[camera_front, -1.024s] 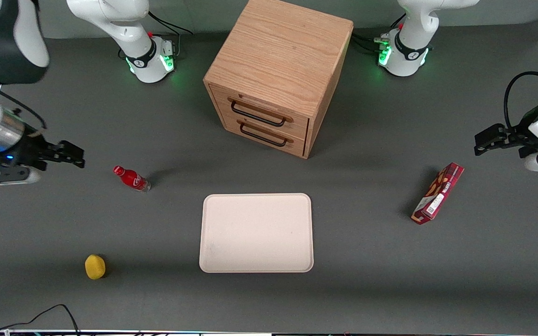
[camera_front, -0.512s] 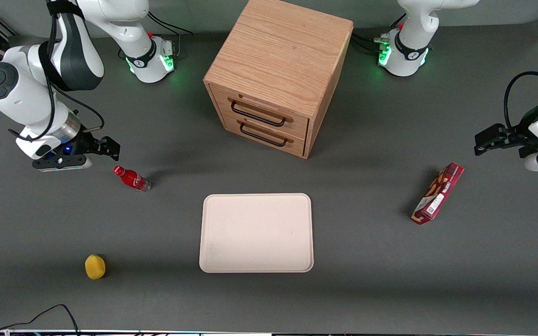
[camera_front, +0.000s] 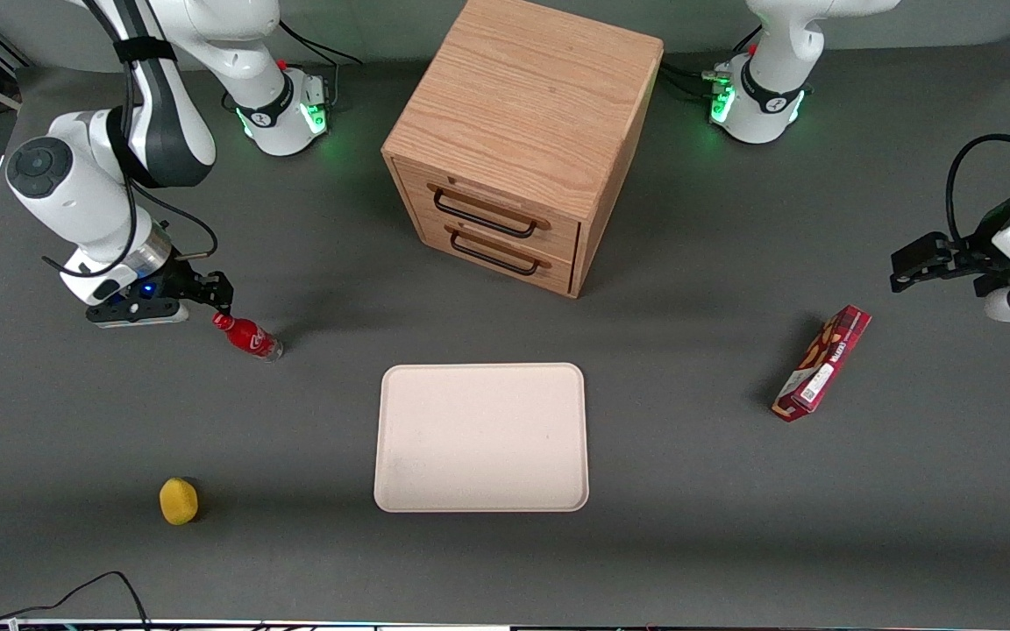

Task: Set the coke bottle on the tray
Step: 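Move the open right gripper down over the red Coca-Cola bottle's cap end, then close the right gripper on the bottle neck and lift it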

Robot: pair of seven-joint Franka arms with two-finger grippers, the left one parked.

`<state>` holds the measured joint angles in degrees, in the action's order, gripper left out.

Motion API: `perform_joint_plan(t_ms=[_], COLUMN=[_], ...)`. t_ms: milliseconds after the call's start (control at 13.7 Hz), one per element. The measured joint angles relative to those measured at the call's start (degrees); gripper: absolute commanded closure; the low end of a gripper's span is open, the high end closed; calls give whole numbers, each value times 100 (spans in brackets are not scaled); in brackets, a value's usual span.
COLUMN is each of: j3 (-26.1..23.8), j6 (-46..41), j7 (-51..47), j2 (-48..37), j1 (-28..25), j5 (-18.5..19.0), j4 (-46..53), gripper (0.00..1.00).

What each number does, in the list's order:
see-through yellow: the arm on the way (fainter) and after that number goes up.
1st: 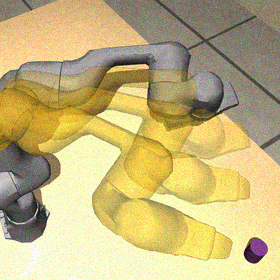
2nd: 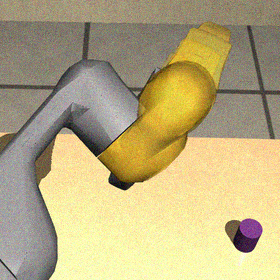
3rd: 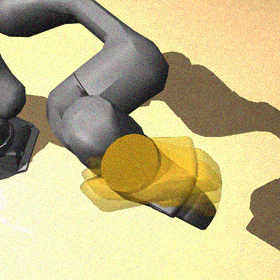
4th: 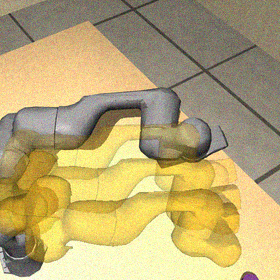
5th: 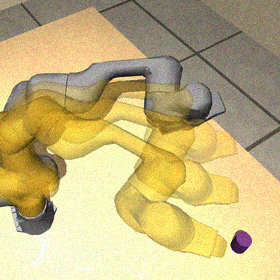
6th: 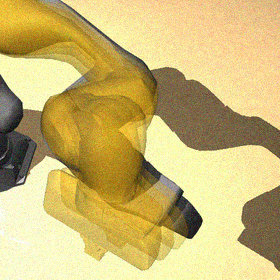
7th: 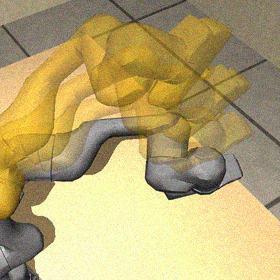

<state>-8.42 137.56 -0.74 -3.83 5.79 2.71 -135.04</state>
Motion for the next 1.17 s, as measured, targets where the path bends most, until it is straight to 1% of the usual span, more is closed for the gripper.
perform_joint_plan(t_ms=[366,512,732,951,1098,1171], j3=[-22,-31,-39,-45,-45,-45], j6=[293,390,417,416,416,416], j7=[0,0,0,0,0,0], j2=[177,286,358,362,367,371], j1=[-1,-2,-8,-10,-10,-10], j5=[-1,-65,-147,-155,-157,-158], j4=[-2,-2,-2,-2,-2,-2], gripper=[32,35,45,62,63,68])
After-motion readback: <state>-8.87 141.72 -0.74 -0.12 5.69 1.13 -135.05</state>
